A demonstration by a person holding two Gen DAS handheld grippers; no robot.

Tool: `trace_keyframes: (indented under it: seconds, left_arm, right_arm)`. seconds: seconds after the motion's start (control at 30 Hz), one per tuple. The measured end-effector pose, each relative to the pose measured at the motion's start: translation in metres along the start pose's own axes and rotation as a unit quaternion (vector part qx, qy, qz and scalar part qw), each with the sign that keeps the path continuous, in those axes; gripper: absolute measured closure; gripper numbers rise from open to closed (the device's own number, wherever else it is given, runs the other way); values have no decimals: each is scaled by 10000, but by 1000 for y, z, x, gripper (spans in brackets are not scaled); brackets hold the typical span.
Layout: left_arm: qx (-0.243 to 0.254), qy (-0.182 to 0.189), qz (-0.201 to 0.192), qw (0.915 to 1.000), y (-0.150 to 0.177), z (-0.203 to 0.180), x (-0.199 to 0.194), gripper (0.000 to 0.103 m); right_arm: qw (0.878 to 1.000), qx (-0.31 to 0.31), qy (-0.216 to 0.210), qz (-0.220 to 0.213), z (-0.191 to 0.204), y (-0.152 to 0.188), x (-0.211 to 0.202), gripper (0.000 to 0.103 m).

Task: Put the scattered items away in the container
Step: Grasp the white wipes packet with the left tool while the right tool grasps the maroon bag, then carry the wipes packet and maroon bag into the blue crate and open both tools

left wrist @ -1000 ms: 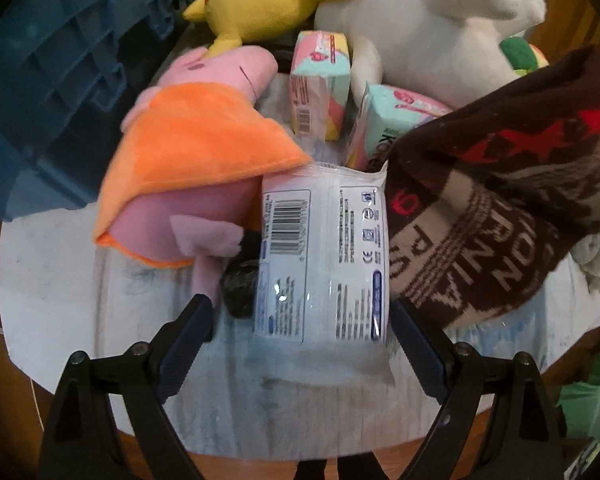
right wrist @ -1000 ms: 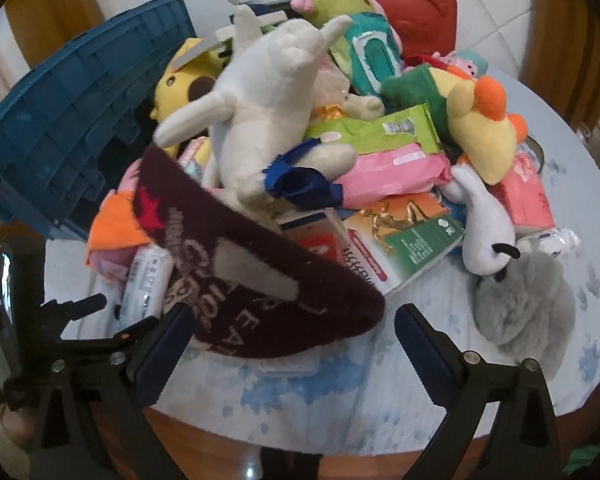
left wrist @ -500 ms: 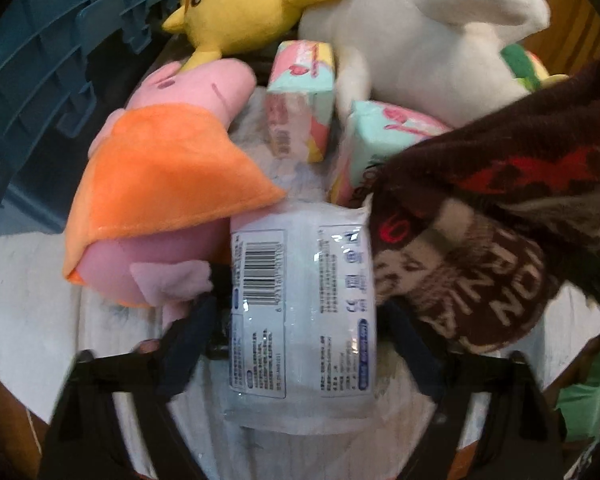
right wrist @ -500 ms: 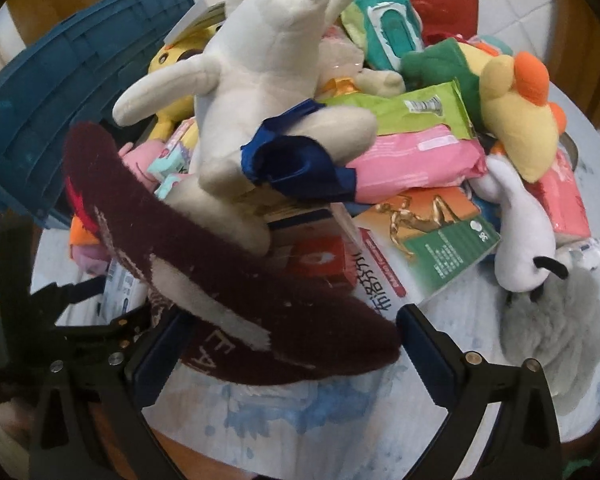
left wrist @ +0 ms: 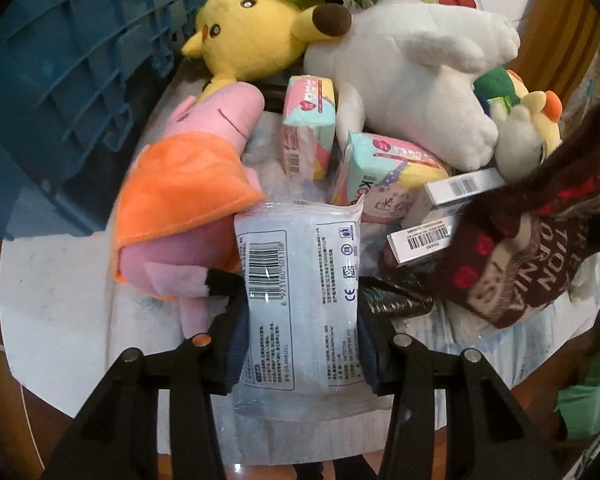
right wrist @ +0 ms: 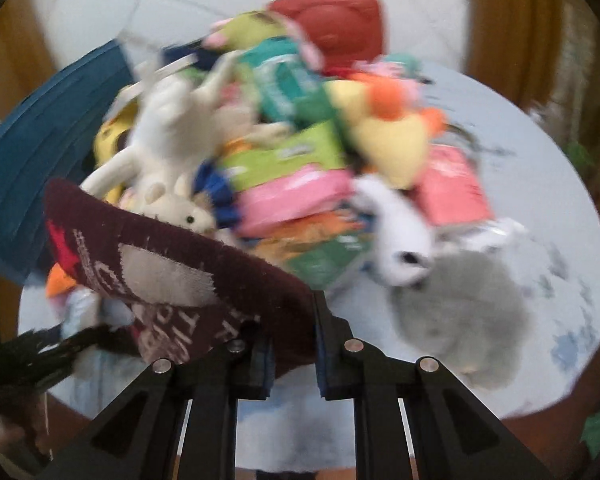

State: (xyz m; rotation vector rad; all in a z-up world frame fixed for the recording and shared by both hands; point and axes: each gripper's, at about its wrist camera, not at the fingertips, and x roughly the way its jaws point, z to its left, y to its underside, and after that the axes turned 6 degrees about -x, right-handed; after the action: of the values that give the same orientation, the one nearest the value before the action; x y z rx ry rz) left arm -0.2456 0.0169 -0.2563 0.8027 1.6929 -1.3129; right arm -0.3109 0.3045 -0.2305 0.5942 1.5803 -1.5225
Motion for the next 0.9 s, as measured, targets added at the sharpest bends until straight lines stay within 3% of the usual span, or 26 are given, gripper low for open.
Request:
trace_keyframes:
  seconds: [0.1,0.27,0.57,0.9]
  left_arm:
    - [3,53,-73,10000,-3,-1,-6,58]
    - [73,140,-354,9992,-12,-3,-27,58]
    - [261,275,-1132,9928,-41,-11,-91,58]
    - [226,267,-1583,9868,-66,-6,-147,58]
  right_arm:
    - [9999,94,11,-33,-9,2,-4,88]
    - [9994,-108,-80,-328,10,-3,-23,88]
    - [9928,-592,-94,-1036,55,-46,-71,88]
    - [9820,-1020,-159,-1584,96,-93,-120,88]
